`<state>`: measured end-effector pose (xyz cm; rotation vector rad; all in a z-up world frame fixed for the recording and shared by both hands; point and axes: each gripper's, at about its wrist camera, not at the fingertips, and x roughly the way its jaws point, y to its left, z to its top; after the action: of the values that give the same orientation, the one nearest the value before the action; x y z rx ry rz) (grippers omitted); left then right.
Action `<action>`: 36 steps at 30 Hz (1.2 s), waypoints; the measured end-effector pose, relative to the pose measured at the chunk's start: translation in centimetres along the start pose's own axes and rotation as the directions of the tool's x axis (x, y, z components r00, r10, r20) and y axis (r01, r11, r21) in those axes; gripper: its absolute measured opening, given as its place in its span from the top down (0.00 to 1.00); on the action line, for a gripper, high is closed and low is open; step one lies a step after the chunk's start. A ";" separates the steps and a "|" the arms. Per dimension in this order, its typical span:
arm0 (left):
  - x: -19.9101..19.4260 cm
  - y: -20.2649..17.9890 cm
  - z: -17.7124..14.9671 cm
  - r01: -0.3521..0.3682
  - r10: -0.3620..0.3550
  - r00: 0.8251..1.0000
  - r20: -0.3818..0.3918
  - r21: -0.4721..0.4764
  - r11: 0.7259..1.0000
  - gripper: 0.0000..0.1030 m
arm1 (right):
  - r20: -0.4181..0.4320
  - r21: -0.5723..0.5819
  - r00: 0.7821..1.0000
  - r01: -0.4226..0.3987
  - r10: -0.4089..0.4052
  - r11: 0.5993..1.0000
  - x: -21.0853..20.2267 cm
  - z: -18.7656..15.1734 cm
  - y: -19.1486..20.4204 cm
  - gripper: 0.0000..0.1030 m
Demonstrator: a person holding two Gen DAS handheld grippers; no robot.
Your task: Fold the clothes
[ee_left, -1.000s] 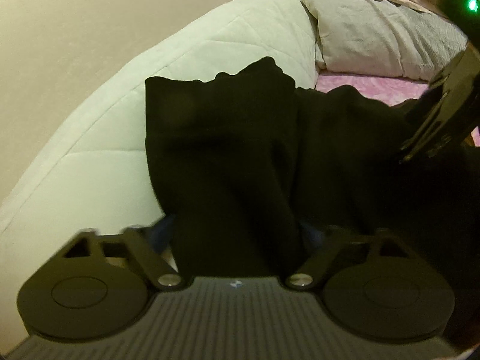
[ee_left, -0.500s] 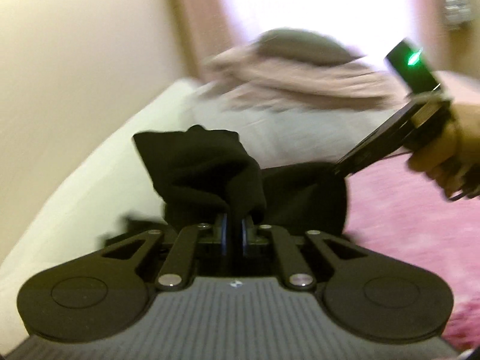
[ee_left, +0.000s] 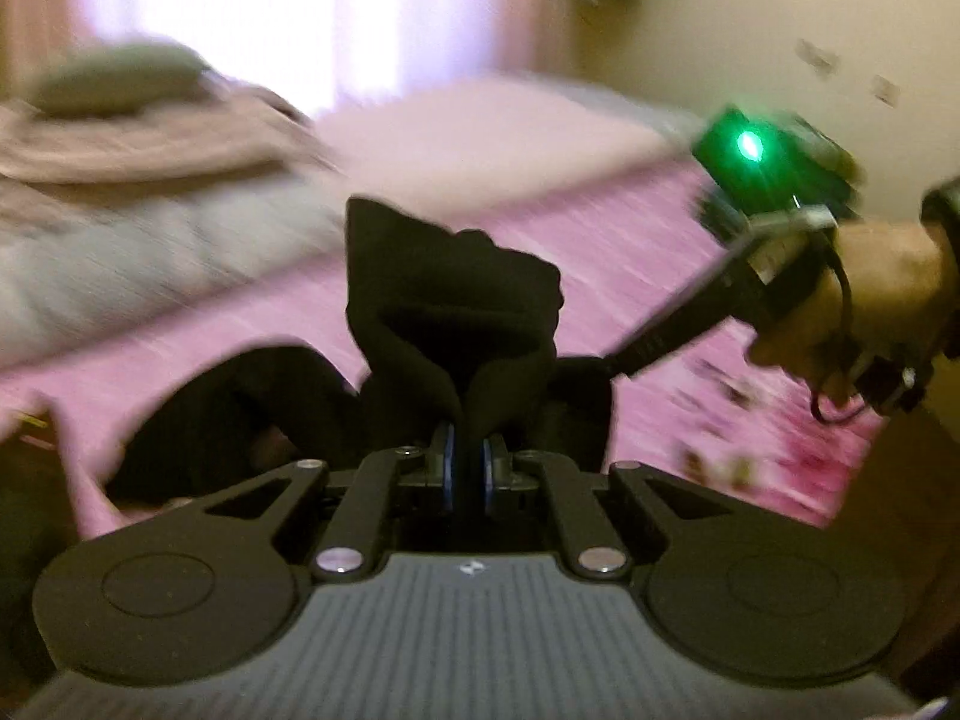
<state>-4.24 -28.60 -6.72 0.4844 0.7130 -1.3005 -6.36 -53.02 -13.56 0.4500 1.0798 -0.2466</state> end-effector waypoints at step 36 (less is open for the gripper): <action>-5.9 18.9 -16.4 -0.284 0.140 0.940 -0.311 -0.485 0.827 0.31 | -0.440 -0.613 0.859 -0.499 0.260 0.613 13.8 -5.6 18.6 0.92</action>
<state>10.25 -9.09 -15.20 0.2773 1.1624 -0.7838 3.13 -33.65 -23.68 -0.0068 1.2582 0.6600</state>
